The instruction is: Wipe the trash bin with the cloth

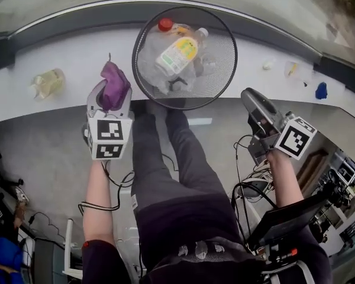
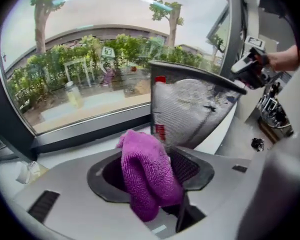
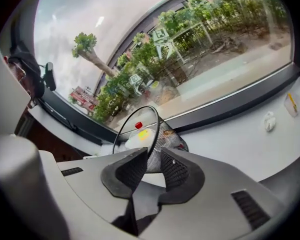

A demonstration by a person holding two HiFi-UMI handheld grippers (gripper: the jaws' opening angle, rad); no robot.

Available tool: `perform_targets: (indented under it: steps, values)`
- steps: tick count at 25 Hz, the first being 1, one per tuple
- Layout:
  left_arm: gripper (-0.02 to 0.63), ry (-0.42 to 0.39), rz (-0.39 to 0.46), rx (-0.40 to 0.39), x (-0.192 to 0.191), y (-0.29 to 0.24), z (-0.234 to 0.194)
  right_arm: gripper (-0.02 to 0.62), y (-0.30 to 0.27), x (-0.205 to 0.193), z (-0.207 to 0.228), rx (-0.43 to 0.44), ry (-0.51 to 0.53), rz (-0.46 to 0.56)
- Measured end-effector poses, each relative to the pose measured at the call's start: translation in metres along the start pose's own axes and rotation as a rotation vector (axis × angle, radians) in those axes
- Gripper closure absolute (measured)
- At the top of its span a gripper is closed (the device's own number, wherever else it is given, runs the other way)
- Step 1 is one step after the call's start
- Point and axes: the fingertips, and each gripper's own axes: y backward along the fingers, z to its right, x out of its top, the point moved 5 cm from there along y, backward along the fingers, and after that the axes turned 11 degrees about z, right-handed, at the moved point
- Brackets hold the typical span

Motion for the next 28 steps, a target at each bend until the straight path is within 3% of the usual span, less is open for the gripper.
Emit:
perform_targets:
  steps: [2, 4, 9, 13, 14, 15, 17, 22, 28]
  values:
    - [0.324, 0.014, -0.057, 0.046, -0.013, -0.014, -0.036, 0.598, -0.001, -0.003, -0.006, 0.024, 0.032, -0.025]
    - [0.275, 0.015, -0.132, 0.088, -0.02, -0.015, -0.061, 0.598, -0.002, -0.001, -0.025, 0.08, 0.1, -0.054]
    - [0.272, 0.005, -0.196, 0.119, -0.002, 0.01, -0.078, 0.598, 0.021, 0.028, -0.088, 0.179, 0.276, -0.01]
    - [0.275, 0.033, -0.232, 0.103, 0.002, 0.047, -0.075, 0.598, 0.035, 0.046, -0.132, 0.247, 0.337, 0.028]
    - [0.3, 0.042, -0.229, 0.09, 0.007, 0.058, -0.075, 0.598, 0.038, 0.05, -0.145, 0.262, 0.353, 0.038]
    - [0.369, 0.049, -0.208, 0.075, 0.018, 0.07, -0.074, 0.598, 0.042, 0.057, -0.159, 0.275, 0.375, 0.051]
    - [0.606, 0.054, -0.116, 0.027, 0.057, 0.088, -0.064, 0.598, 0.052, 0.074, -0.181, 0.294, 0.421, 0.089]
    - [0.609, 0.079, 0.21, -0.201, 0.197, 0.134, 0.016, 0.598, 0.092, 0.116, -0.196, 0.353, 0.47, 0.162]
    - [0.609, 0.336, 0.677, -0.617, 0.336, 0.253, 0.1, 0.598, 0.154, 0.115, -0.24, 0.426, 0.472, 0.214]
